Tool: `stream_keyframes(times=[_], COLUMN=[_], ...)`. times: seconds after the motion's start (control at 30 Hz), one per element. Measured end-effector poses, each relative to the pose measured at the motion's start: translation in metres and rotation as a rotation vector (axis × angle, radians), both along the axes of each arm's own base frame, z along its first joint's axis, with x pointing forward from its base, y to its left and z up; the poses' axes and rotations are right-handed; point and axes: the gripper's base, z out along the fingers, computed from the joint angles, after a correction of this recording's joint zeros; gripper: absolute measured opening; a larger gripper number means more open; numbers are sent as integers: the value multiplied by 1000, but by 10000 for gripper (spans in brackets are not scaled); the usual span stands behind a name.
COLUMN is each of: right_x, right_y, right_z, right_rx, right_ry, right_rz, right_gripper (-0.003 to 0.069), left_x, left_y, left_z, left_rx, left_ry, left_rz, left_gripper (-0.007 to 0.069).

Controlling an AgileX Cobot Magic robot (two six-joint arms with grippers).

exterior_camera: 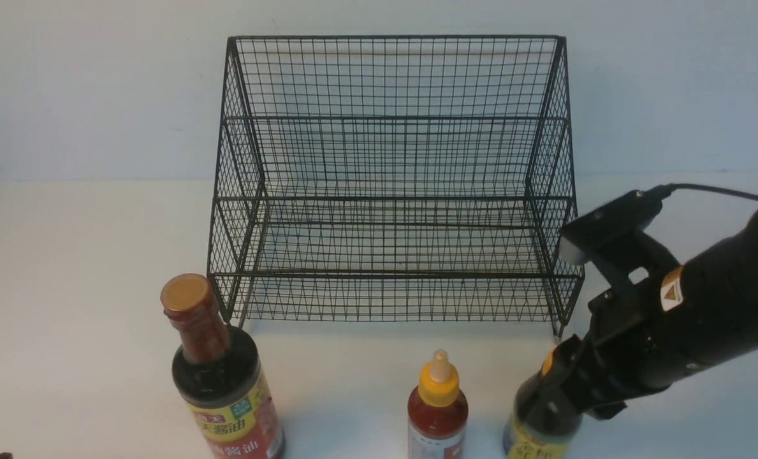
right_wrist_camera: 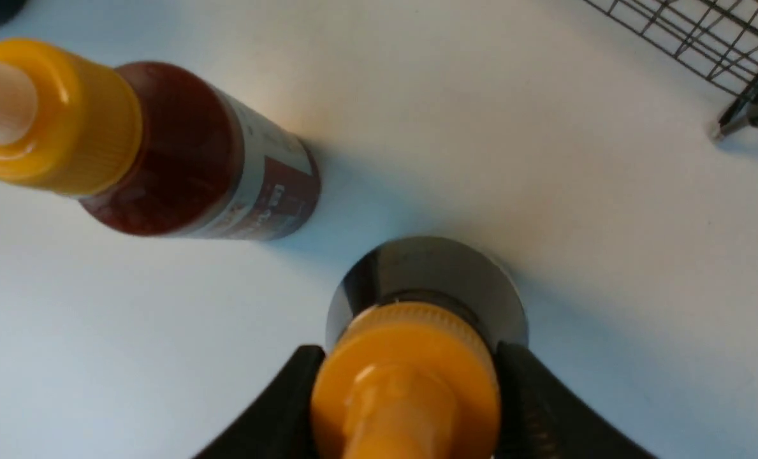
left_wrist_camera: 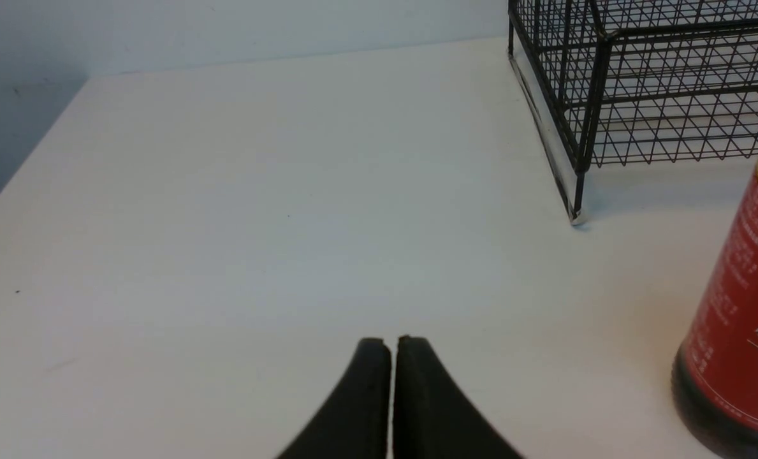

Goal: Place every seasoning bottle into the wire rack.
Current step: Use the right arm to grab the condiment bottle closest to it, then use the right arm to put the condiment bottle back on the shelf

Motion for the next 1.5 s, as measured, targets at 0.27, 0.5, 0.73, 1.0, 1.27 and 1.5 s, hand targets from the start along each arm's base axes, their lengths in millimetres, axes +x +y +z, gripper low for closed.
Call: stream_keyframes(times=[0.27,0.5,0.73,1.0,1.27,1.5], right_x=[-26,-49,-46,-4,44,71], right_y=[-14,-27,-28,-12,9,19], right_z=[23,75,133,148,123,99], right_rx=[-6,69,171,158,43,-29], right_ry=[10,-107,-322,-481,-430,-387], right_rz=[31,22,0,-16,-13,-59], right_gripper=[302,302,302,302,302,302], left_x=[0,0,0,0,0,0], left_y=[0,0,0,0,0,0], left_z=[0,0,0,0,0,0], left_rx=[0,0,0,0,0,0], left_ry=[0,0,0,0,0,0], left_rz=[0,0,0,0,0,0], left_gripper=[-5,-5,-5,-5,-5,-5])
